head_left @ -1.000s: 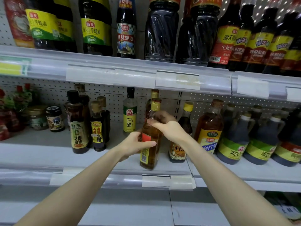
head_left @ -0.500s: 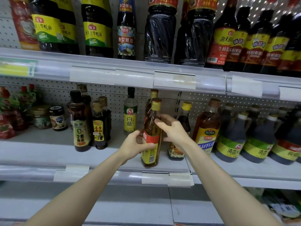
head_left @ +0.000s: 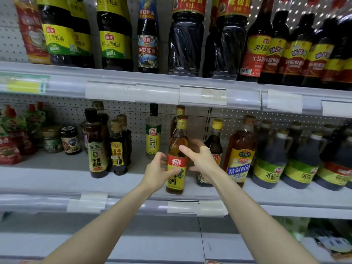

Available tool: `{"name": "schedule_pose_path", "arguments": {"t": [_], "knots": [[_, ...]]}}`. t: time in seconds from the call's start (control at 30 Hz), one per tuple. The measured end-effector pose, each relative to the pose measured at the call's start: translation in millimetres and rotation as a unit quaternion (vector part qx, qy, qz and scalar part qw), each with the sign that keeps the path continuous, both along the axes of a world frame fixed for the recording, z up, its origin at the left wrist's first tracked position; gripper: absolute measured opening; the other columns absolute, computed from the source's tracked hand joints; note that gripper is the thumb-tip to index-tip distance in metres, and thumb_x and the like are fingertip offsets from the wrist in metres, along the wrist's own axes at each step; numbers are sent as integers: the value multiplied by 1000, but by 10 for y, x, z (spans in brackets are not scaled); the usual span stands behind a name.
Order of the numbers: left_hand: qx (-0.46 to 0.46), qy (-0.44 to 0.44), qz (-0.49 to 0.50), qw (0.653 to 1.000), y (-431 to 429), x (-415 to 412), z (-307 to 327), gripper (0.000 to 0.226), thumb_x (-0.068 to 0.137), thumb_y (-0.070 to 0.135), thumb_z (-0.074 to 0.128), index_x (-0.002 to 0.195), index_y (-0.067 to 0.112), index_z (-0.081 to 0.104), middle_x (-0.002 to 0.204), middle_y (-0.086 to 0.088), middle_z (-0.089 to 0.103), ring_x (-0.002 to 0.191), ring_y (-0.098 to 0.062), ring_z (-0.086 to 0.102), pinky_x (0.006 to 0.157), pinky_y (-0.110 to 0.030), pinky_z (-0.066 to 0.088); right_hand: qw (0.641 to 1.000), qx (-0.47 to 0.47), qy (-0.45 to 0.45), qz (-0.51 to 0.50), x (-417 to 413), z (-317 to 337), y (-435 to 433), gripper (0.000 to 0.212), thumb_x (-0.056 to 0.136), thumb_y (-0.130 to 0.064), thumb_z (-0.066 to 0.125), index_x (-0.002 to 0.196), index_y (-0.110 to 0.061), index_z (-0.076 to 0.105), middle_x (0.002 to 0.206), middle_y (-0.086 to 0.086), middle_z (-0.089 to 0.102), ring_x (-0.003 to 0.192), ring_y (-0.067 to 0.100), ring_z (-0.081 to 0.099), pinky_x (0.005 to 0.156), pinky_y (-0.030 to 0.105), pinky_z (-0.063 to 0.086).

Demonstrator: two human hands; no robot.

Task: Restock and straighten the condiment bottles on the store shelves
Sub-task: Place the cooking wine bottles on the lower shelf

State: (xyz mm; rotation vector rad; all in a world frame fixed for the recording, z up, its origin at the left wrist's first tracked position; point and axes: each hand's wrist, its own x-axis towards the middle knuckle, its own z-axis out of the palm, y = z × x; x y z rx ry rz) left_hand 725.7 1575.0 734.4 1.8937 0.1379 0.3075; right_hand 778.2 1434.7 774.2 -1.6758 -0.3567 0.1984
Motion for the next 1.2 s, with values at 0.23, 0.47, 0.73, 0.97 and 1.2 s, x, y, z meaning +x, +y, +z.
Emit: {"name": "schedule_pose_path", "arguments": {"t": [0.23, 0.47, 0.73, 0.97, 1.2], "knots": [[-44, 8, -20, 999, -40, -52, -24, 56, 82, 21, 75, 129, 23, 44, 115, -3, 60, 106, -21, 62, 92, -40, 54, 999, -26, 39, 12, -31, -7, -54, 41, 98, -40, 51, 136, -29, 44, 115, -1, 61, 102, 15, 59, 82, 39, 51], [-85, 26, -40, 995, -67, -159, 40, 56, 96, 35, 55, 147, 25, 33, 129, 0, 57, 116, -15, 54, 89, -32, 45, 996, -35, 85, 2, -201, -111, -38, 52, 101, -51, 33, 148, -28, 30, 137, 2, 52, 115, 21, 54, 95, 45, 47], [-140, 61, -88, 984, -102, -236, 63, 63, 97, 54, 37, 152, 39, 12, 154, 7, 33, 136, -17, 39, 105, -45, 36, 989, -49, 135, -21, -264, -282, 32, 67, 95, -66, 21, 154, -35, 15, 154, 4, 35, 138, 30, 39, 107, 53, 37], [-140, 62, -106, 982, -94, -158, 89, 36, 97, 58, 28, 130, 52, 38, 140, 9, 48, 125, -12, 46, 96, -39, 37, 989, -36, 141, -22, -187, -281, 81, 64, 95, -66, 21, 150, -33, 28, 147, 6, 45, 134, 29, 44, 108, 51, 38], [-138, 65, -104, 983, -68, -92, 128, 25, 98, 56, 25, 123, 54, 29, 130, 7, 50, 122, -14, 46, 98, -41, 37, 991, -40, 129, -24, -110, -273, 111, 63, 97, -64, 19, 146, -29, 37, 142, 7, 50, 129, 28, 49, 104, 49, 40]]}}
